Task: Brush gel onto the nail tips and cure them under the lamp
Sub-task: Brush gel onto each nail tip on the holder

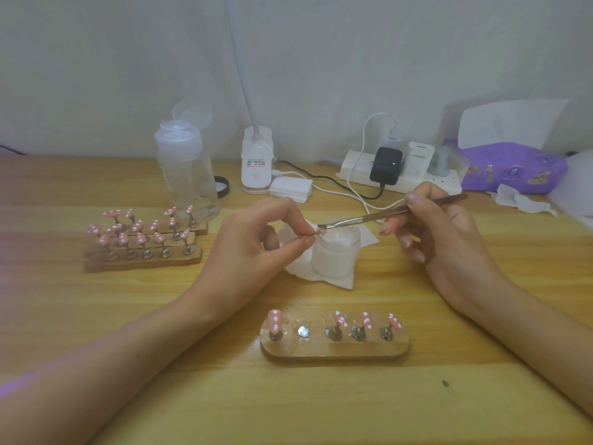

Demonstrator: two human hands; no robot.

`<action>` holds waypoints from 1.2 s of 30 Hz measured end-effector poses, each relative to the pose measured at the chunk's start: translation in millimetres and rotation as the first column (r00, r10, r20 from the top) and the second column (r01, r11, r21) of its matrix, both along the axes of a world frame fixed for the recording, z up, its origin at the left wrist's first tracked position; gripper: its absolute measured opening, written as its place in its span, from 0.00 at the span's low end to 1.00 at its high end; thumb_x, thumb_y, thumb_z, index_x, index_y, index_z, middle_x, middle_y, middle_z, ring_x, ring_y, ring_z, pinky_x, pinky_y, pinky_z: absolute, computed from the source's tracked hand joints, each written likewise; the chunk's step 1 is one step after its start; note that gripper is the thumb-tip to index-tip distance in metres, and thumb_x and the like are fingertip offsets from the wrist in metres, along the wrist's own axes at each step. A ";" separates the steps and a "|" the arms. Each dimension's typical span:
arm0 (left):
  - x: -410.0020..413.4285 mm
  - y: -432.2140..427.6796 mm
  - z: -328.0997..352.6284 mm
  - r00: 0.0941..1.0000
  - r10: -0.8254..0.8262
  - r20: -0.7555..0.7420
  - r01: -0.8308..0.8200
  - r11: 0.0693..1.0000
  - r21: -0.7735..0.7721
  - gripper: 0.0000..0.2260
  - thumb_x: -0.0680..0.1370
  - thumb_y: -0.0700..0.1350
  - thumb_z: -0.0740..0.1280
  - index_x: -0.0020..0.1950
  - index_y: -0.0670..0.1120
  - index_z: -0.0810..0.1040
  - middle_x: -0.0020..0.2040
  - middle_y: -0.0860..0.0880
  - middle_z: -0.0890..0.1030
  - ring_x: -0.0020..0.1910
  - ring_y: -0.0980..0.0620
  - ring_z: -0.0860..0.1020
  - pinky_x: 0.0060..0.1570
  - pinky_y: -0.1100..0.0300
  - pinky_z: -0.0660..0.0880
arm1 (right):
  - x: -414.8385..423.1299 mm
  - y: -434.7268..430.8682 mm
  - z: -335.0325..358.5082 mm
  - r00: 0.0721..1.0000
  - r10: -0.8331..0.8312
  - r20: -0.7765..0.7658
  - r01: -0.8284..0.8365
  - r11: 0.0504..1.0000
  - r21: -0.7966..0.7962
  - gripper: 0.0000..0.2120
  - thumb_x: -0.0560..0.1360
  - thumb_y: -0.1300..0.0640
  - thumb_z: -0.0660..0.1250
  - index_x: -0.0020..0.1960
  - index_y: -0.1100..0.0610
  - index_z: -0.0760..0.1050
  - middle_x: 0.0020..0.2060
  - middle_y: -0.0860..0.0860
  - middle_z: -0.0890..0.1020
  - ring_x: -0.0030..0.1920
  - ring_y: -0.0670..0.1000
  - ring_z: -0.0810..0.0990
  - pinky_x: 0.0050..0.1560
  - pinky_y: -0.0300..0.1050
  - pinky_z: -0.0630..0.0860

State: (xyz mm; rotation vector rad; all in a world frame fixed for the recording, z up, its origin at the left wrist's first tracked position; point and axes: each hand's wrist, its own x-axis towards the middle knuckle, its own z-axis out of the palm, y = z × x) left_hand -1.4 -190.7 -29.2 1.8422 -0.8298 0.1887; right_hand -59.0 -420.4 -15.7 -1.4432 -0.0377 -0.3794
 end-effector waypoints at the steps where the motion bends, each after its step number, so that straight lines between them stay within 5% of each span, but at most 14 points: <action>1: 0.0 -0.1 0.0 1.000 -0.002 0.001 0.002 1.000 0.001 0.06 0.75 0.38 0.74 0.41 0.45 0.80 0.32 0.66 0.76 0.25 0.57 0.64 0.31 0.73 0.64 | 0.3 0.7 -0.1 1.000 0.002 -0.010 -0.002 1.000 -0.010 0.11 0.76 0.51 0.64 0.35 0.49 0.72 0.32 0.54 0.83 0.27 0.46 0.71 0.24 0.34 0.65; 5: 0.7 -0.4 0.0 1.000 -0.008 0.001 0.008 1.000 0.000 0.05 0.75 0.38 0.74 0.41 0.45 0.80 0.31 0.66 0.76 0.24 0.58 0.64 0.30 0.73 0.63 | 1.1 -1.3 -1.3 0.999 -0.033 -0.028 0.034 0.999 0.014 0.14 0.82 0.57 0.60 0.38 0.52 0.69 0.31 0.53 0.83 0.27 0.45 0.70 0.24 0.34 0.65; 19: 1.4 -0.1 -0.5 1.000 -0.005 0.001 0.005 1.000 0.003 0.06 0.75 0.38 0.74 0.41 0.46 0.80 0.32 0.66 0.76 0.24 0.58 0.64 0.30 0.73 0.64 | 2.4 -0.8 -1.9 0.999 -0.039 -0.016 0.039 0.999 -0.001 0.18 0.82 0.56 0.60 0.33 0.48 0.72 0.31 0.54 0.83 0.23 0.46 0.66 0.24 0.34 0.64; 32: 1.0 -0.3 -0.3 1.000 -0.006 0.008 0.006 1.000 0.002 0.06 0.75 0.38 0.74 0.41 0.45 0.80 0.32 0.66 0.76 0.24 0.59 0.64 0.31 0.73 0.64 | 1.4 0.2 -1.1 1.000 0.016 0.021 -0.015 0.999 -0.030 0.12 0.78 0.51 0.62 0.35 0.47 0.73 0.33 0.53 0.84 0.24 0.46 0.68 0.24 0.35 0.63; 36: 1.0 -0.1 -0.2 1.000 -0.007 0.005 0.007 1.000 0.002 0.05 0.75 0.38 0.74 0.41 0.44 0.80 0.32 0.65 0.76 0.24 0.59 0.65 0.30 0.73 0.64 | 2.5 -1.8 -2.4 0.999 -0.045 -0.013 0.044 0.999 -0.018 0.14 0.82 0.56 0.60 0.37 0.50 0.70 0.32 0.53 0.83 0.24 0.46 0.67 0.23 0.34 0.61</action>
